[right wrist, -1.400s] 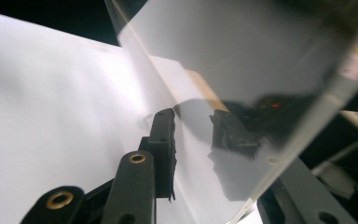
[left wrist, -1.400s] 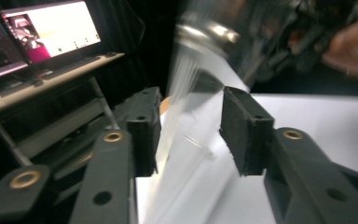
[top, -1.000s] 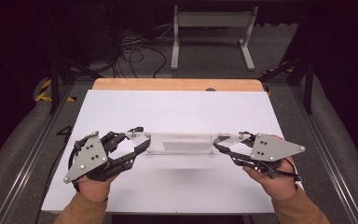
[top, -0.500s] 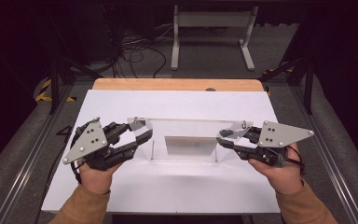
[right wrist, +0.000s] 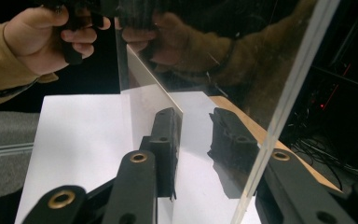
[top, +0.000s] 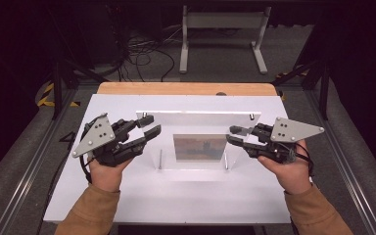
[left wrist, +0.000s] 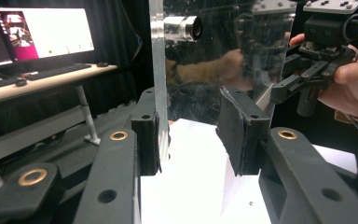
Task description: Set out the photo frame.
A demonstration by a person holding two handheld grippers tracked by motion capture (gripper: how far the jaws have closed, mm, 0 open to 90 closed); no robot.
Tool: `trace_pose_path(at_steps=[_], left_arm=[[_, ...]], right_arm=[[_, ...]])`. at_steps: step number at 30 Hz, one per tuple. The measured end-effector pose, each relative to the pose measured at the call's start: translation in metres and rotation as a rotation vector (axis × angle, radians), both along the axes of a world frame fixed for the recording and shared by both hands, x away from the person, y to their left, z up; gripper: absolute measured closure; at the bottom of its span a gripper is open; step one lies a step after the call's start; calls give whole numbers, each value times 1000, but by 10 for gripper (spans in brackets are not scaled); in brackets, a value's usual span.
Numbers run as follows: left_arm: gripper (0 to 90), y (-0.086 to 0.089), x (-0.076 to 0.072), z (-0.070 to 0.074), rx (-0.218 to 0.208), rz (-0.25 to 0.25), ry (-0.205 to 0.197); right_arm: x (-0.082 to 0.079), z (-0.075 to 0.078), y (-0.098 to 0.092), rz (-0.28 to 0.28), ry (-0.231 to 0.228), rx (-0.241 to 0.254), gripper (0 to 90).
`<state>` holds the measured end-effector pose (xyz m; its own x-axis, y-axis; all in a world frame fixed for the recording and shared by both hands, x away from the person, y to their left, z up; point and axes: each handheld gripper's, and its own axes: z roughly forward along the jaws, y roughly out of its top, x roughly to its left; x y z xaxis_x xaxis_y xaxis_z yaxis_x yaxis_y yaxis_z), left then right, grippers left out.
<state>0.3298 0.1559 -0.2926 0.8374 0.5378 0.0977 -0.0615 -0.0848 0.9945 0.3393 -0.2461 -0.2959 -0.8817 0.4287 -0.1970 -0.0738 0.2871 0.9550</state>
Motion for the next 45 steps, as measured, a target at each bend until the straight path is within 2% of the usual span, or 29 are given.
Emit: trace_pose_path(at_steps=[5, 9, 13, 20, 22, 28, 34, 45], left_arm=[[589, -1, 11, -4, 0, 9, 3], [518, -5, 21, -11, 15, 24, 30], [513, -7, 30, -17, 47, 41, 47], [506, -10, 40, -28, 57, 46, 96], [501, -11, 42, -30, 64, 48, 108], [475, -12, 49, -35, 72, 67, 142], [366, -13, 56, -41, 78, 90, 196], [266, -9, 58, -47, 71, 113, 222]], right_arm=[[5, -1, 1, -33, -6, 15, 648], [11, -2, 1, -58, -2, 37, 630], [18, -3, 2, -84, 5, 53, 604], [27, -7, 4, -105, 14, 76, 577], [30, -8, 4, -117, 14, 73, 536], [39, -10, 4, -140, 30, 82, 478], [46, -14, 3, -175, 44, 97, 388], [48, -17, -3, -205, 67, 124, 306]])
